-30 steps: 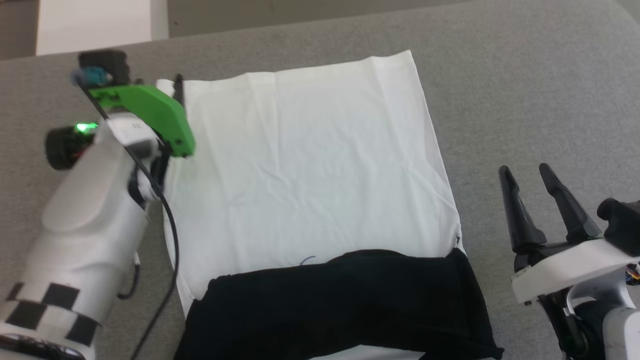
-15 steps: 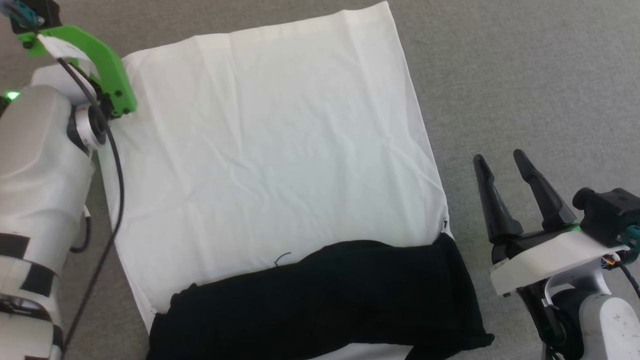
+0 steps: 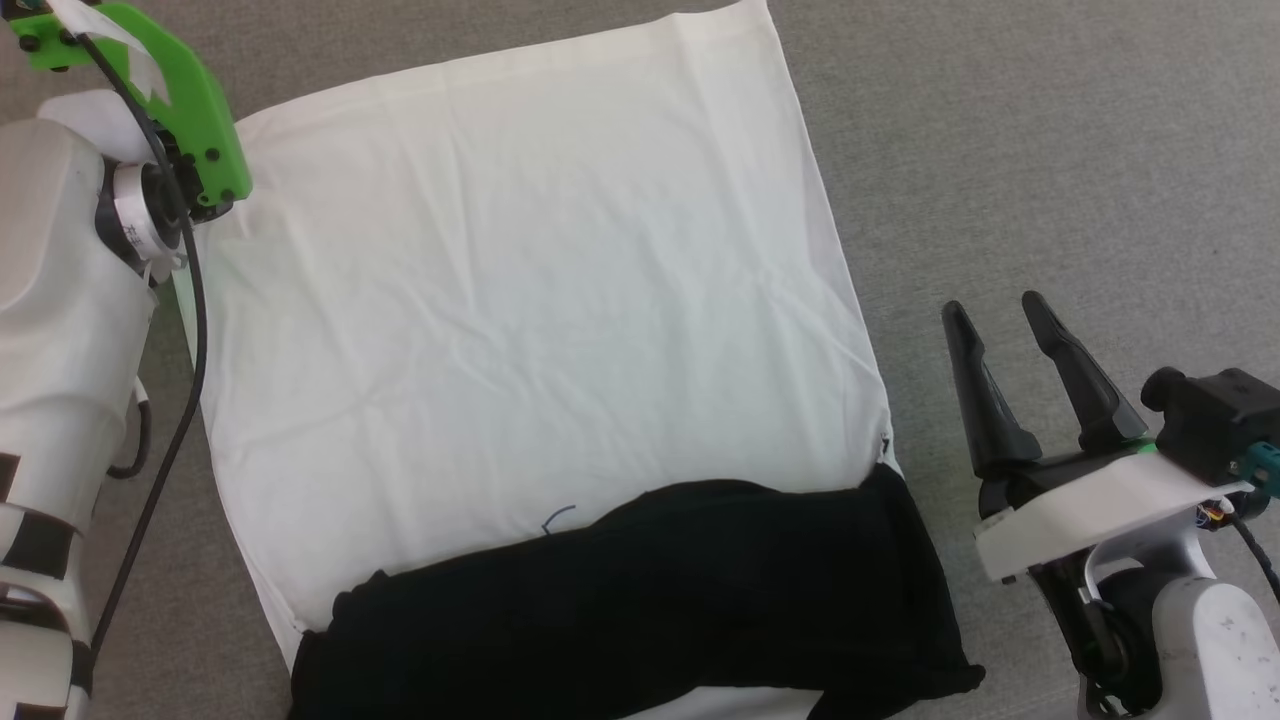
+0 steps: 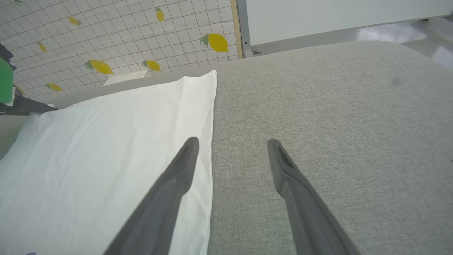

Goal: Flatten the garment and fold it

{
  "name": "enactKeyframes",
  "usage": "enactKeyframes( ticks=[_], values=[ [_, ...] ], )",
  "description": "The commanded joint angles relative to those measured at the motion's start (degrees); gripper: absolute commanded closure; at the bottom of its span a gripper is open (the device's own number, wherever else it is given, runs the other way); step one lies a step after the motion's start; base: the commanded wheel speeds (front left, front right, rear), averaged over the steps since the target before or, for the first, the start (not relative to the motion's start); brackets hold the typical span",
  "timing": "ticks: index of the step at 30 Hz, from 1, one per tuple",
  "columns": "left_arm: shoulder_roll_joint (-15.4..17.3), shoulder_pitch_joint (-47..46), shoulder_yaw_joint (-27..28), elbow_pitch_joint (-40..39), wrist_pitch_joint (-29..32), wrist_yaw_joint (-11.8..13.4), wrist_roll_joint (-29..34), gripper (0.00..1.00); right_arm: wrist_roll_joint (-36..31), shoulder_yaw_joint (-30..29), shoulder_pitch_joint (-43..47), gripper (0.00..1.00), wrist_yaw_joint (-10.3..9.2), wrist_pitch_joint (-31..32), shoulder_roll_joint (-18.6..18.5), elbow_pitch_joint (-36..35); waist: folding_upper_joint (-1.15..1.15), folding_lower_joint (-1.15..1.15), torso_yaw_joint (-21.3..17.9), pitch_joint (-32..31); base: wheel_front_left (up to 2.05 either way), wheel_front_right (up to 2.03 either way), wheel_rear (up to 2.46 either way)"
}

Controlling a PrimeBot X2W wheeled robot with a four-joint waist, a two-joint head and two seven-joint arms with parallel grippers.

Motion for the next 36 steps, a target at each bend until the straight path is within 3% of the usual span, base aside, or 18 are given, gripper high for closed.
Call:
enactKeyframes(
  ticks=[1,6,11,17,22,28,36],
  values=[
    [0.23,3.87,-0.48,0.52,0.79,-0.41,-0.77,1.0,-0.34,0.23,-1.23,0.0,-0.09,0.14,0.02,0.03,0.45,0.0,0.1,0.17,0.0,0.0,0.0],
    [1.41,3.8,-0.09,-2.35,-0.62,-1.3,-0.94,1.0,-3.54,1.84,-6.88,0.0,-0.09,1.81,0.02,-0.06,0.45,0.0,0.32,0.74,0.0,0.0,0.0],
    [1.42,2.19,-0.52,-6.27,-0.56,-2.56,-0.85,1.0,-6.9,3.97,-22.66,0.0,-0.09,6.39,0.02,6.71,0.45,0.0,2.2,2.45,0.0,0.0,0.0],
    [0.37,-0.43,-1.78,-8.93,0.37,-3.36,-0.11,1.0,-8.3,1.84,-40.14,0.0,-0.09,12.03,0.02,24.4,0.45,0.0,5.25,4.86,0.0,0.0,0.0],
    [-1.03,-2.19,-2.64,-10.23,0.65,-4.3,0.06,1.0,-13.34,0.85,-50.91,0.0,-0.09,15.89,0.02,38.63,0.45,0.0,7.79,6.74,0.0,0.0,0.0],
    [-1.92,-3.26,-3.18,-10.72,0.09,-5.1,0.14,1.0,-18.45,-3.09,-57.9,0.0,-0.09,23.29,0.02,50.71,0.45,0.0,9.68,8.24,0.0,0.0,0.0],
    [-2.34,-3.56,-3.22,-10.46,-0.83,-5.86,-0.31,1.0,-20.73,-6.03,-62.07,0.0,-0.09,29.12,0.02,58.16,0.45,0.0,10.45,9.09,0.0,0.0,0.0]
  ],
)
